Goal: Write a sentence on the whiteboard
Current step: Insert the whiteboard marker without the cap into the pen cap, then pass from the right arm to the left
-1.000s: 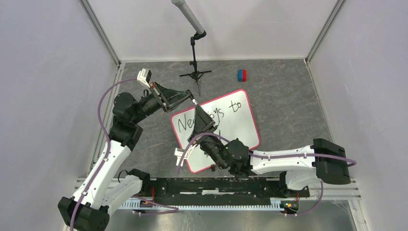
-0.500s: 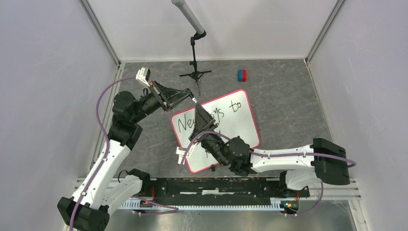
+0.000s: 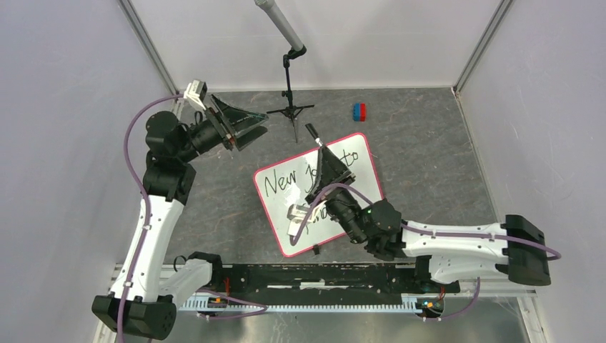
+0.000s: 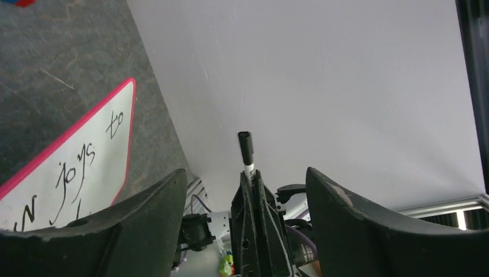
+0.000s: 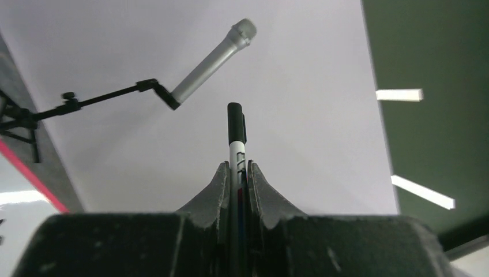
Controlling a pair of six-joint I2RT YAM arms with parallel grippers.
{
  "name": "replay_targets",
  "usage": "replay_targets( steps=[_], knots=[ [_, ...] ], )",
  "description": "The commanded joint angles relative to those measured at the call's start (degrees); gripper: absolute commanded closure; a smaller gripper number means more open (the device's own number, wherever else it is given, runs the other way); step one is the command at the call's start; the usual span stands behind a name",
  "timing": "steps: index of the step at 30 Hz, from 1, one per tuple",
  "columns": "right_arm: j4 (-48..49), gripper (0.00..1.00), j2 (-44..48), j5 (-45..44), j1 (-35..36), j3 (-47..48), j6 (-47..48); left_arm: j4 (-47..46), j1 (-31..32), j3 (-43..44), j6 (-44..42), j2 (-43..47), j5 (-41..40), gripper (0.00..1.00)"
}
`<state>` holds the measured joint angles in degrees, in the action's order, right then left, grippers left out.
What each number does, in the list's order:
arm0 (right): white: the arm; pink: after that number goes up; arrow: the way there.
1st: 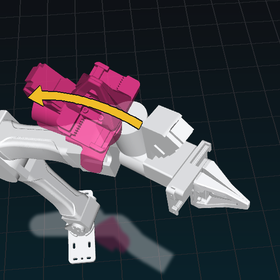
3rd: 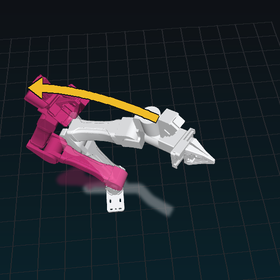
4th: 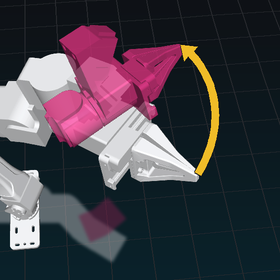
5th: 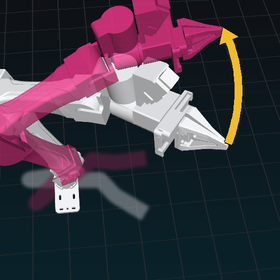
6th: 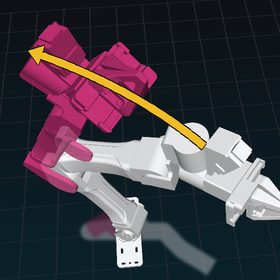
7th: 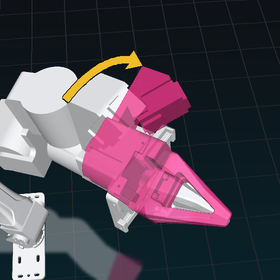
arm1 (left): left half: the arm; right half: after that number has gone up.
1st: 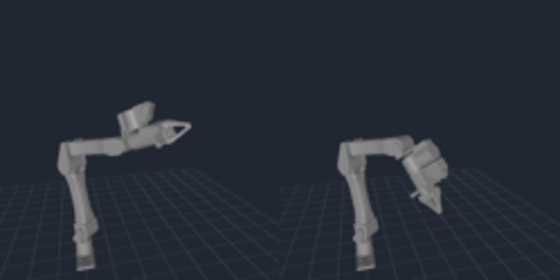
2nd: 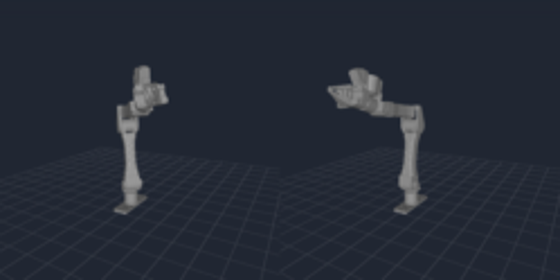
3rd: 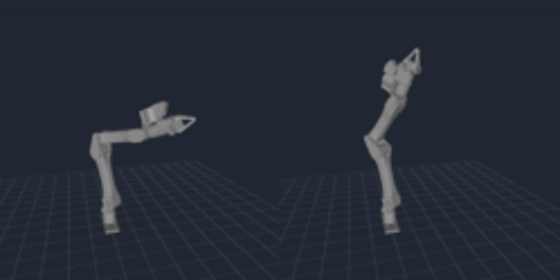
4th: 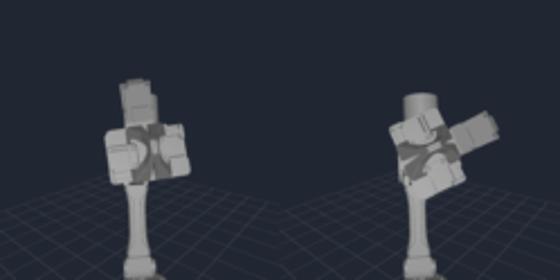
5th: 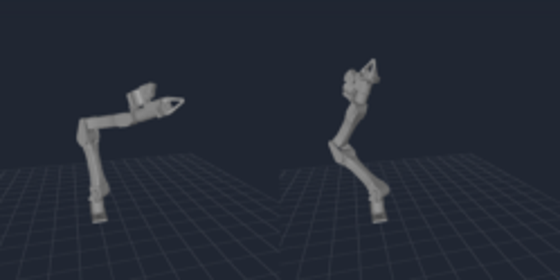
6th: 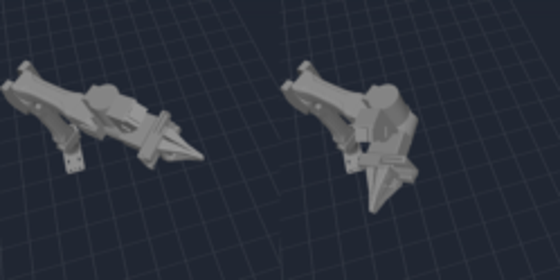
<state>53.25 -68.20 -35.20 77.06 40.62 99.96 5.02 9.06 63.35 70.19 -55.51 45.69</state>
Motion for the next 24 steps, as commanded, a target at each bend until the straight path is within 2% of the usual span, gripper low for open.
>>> replay_targets(
  steps=[1,3,6,11,14,19,24],
  knots=[
    [-13.7,1.00,5.3,-4.3,-1.9,5.6,-20.9,-1.7,-2.8,3.4,-4.5,-0.1,3.0,0.17],
    [-25.6,1.00,5.9,-4.9,-4.3,11.8,-33.0,-1.7,-3.5,4.1,-8.0,-0.5,4.7,0.11],
    [-44.1,1.00,5.7,0.1,-10.0,22.0,-51.5,3.6,-3.9,7.8,-17.8,-2.6,7.1,0.00],
    [-59.8,1.00,7.0,13.2,-17.7,29.4,-69.5,13.0,-4.0,13.6,-34.7,-6.2,8.4,0.00],
    [-64.9,1.00,7.5,21.1,-22.4,32.7,-77.1,16.3,-4.0,16.1,-41.7,-8.4,10.1,0.00],
    [-72.9,1.00,4.2,32.5,-28.0,39.2,-85.4,18.4,-4.0,17.4,-48.4,-11.0,10.2,0.00],
    [-80.0,1.00,-2.4,51.7,-39.3,47.5,-92.0,28.4,-3.9,21.2,-63.9,-12.6,7.2,0.00]
  ],
)
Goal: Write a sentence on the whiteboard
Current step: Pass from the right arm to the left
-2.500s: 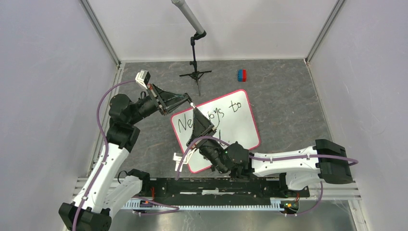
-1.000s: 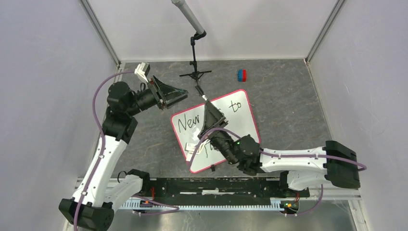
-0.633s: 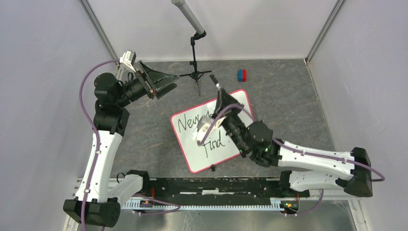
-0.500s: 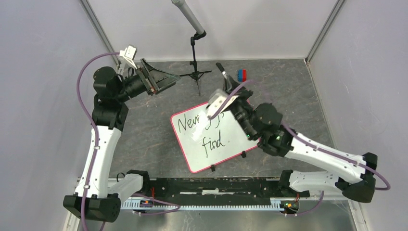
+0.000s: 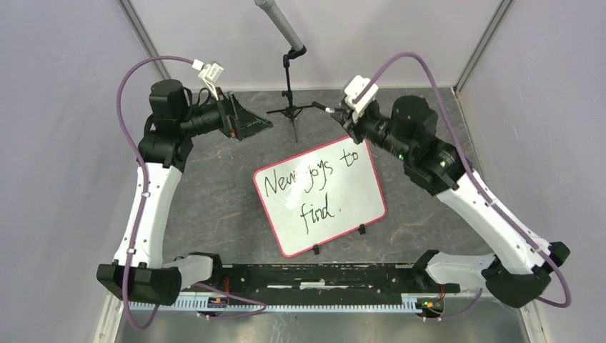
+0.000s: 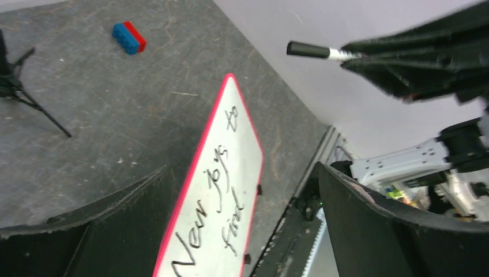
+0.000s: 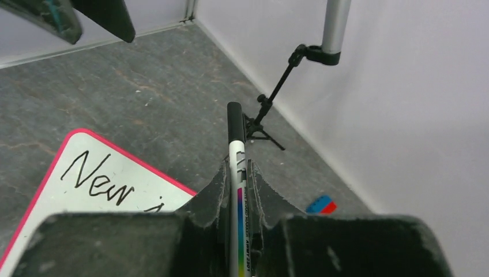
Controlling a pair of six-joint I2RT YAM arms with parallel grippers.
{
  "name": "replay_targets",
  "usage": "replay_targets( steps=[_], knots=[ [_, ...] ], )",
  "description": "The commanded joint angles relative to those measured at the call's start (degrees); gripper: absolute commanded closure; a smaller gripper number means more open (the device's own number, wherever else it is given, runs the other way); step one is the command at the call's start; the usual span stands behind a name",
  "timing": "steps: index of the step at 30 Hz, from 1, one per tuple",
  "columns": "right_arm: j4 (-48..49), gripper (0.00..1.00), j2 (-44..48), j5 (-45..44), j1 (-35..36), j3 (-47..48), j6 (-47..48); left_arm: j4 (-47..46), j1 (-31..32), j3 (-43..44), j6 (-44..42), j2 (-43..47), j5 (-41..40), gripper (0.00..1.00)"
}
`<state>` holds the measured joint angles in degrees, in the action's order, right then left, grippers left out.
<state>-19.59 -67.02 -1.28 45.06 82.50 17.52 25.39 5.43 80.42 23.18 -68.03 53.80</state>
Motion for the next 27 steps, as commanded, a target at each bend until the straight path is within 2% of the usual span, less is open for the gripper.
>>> replay_targets(
  steps=[1,3,5,8,13,20,25,27],
  knots=[
    [-7.7,1.00,-4.3,24.2,-10.3,6.0,-10.6,10.5,-0.2,4.1,-20.2,0.0,-0.9,0.00],
    [-6.1,1.00,-5.5,36.4,-18.4,4.8,-14.9,14.8,0.9,3.6,-28.1,1.0,-1.9,0.00],
    [-2.3,1.00,-6.7,47.8,-23.7,1.9,-21.0,18.6,5.4,2.0,-37.1,3.2,-6.4,0.00],
    [4.0,1.00,-6.5,55.5,-26.6,-3.8,-28.1,22.6,13.1,1.4,-45.5,5.8,-15.2,0.00],
    [19.0,1.00,-2.9,60.2,-26.0,-15.6,-41.3,27.7,18.2,4.1,-54.3,4.1,-21.8,0.05],
    [19.0,1.00,0.6,58.9,-21.6,-19.2,-41.5,29.7,33.7,8.3,-58.3,0.1,-33.8,0.11],
    [14.0,1.00,1.5,56.9,-17.8,-19.0,-37.6,29.9,37.8,9.2,-59.0,-1.7,-36.9,0.15],
    [14.8,1.00,2.2,56.2,-17.2,-19.8,-38.2,30.2,39.6,9.1,-59.9,-2.0,-37.6,0.20]
  ],
)
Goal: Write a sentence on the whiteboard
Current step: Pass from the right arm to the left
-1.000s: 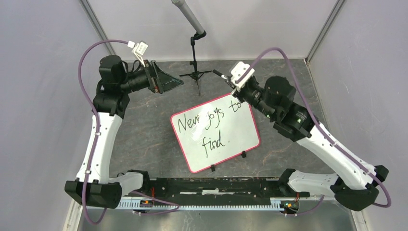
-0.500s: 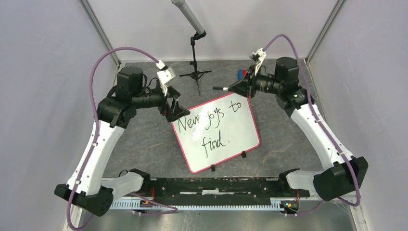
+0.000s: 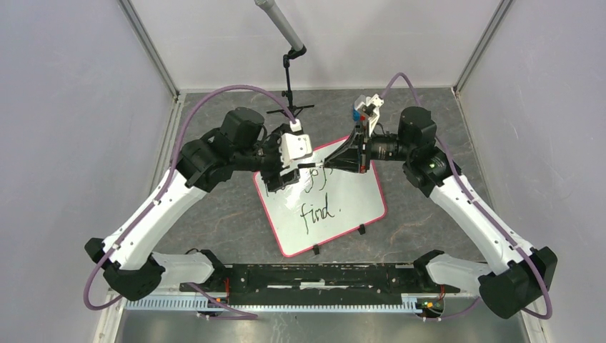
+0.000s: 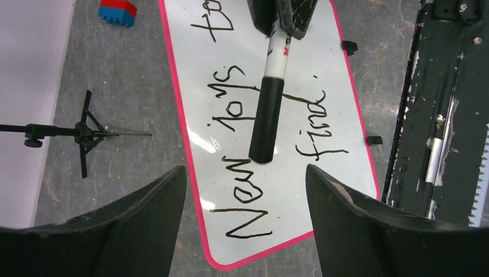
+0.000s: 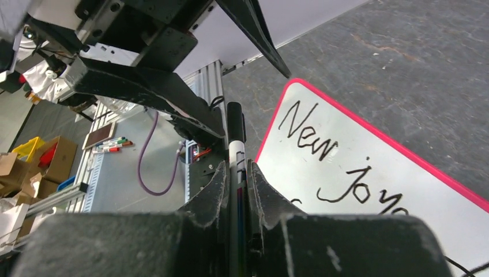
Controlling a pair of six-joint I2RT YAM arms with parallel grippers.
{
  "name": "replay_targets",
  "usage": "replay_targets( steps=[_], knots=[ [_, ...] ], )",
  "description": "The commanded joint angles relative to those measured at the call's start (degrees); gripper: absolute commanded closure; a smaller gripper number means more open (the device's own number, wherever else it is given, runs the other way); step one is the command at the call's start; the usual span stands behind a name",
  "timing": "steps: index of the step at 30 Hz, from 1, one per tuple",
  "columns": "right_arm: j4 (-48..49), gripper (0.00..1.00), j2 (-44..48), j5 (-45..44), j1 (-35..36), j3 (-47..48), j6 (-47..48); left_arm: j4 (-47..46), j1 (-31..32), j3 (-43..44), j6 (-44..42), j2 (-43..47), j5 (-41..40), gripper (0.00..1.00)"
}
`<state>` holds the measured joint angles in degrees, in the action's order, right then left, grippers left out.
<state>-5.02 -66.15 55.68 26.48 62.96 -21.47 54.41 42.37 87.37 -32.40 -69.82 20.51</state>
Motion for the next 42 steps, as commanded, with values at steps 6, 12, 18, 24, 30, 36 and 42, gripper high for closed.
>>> replay_targets(
  steps=[6,12,18,24,30,36,42],
  knots=[
    [1.2,1.00,1.4,-0.8,2.1,-1.0,-0.1,1.1,6.2,2.9,-5.8,-1.9,-6.5,0.36],
    [1.0,1.00,0.8,-1.0,2.9,-1.1,-0.1,1.1,8.4,2.9,-6.5,-2.9,-7.1,0.45],
    [1.0,1.00,0.6,-0.9,3.6,-1.2,-0.1,1.1,9.0,2.6,-6.5,-3.4,-7.5,0.64],
    [1.4,1.00,0.2,-0.8,5.2,-2.4,-0.1,-0.7,9.5,4.0,-0.4,-4.3,-3.6,0.92],
    [0.4,1.00,-0.2,-1.0,7.2,-2.5,2.0,-2.4,10.1,7.9,5.2,-6.4,3.0,0.97],
    [-2.9,1.00,-0.4,-2.1,10.2,-1.7,7.9,-4.2,10.8,12.9,8.4,-9.4,7.3,0.97],
    [-4.5,1.00,-0.8,-3.0,11.3,-0.6,9.8,-5.7,10.8,14.5,12.1,-10.9,9.5,0.98]
  ],
)
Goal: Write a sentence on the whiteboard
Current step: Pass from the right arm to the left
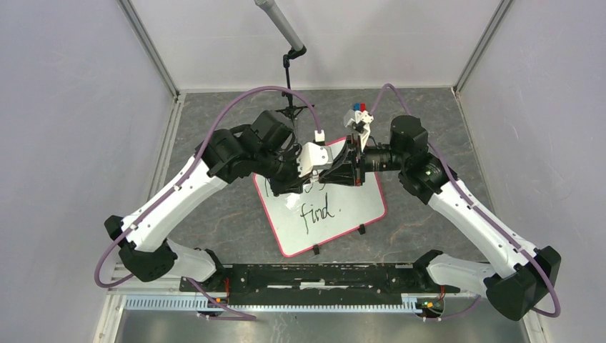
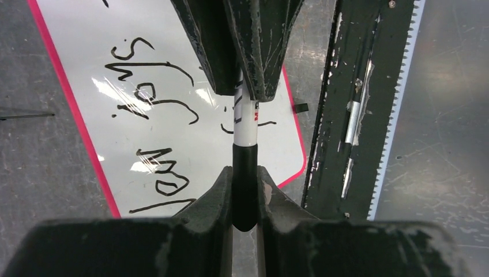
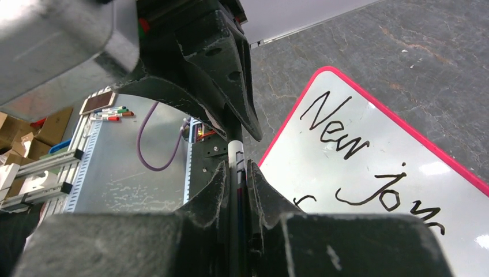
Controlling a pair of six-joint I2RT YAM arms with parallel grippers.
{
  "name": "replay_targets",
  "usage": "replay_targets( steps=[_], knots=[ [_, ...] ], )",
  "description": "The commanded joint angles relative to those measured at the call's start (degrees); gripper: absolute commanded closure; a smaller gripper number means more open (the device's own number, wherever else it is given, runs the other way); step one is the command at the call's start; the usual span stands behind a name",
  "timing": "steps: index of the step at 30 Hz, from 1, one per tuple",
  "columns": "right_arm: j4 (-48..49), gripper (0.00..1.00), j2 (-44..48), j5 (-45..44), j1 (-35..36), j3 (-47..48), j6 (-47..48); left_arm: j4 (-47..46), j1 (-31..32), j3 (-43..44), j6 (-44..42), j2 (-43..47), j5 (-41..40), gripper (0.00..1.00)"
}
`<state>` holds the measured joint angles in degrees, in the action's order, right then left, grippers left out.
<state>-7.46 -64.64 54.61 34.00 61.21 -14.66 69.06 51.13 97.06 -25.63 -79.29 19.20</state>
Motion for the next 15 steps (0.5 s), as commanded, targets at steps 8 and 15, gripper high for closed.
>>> replay_targets(
  steps=[8,15],
  knots=[
    [-4.8,0.82,-1.0,-1.9,-4.2,6.4,5.1,-18.8,-5.0,-1.1,4.9,3.9,7.8,0.98],
    [-5.3,0.18,-0.6,-0.8,-15.6,12.2,4.4,-17.8,-18.9,-6.9,8.5,9.5,9.8,0.97]
  ],
)
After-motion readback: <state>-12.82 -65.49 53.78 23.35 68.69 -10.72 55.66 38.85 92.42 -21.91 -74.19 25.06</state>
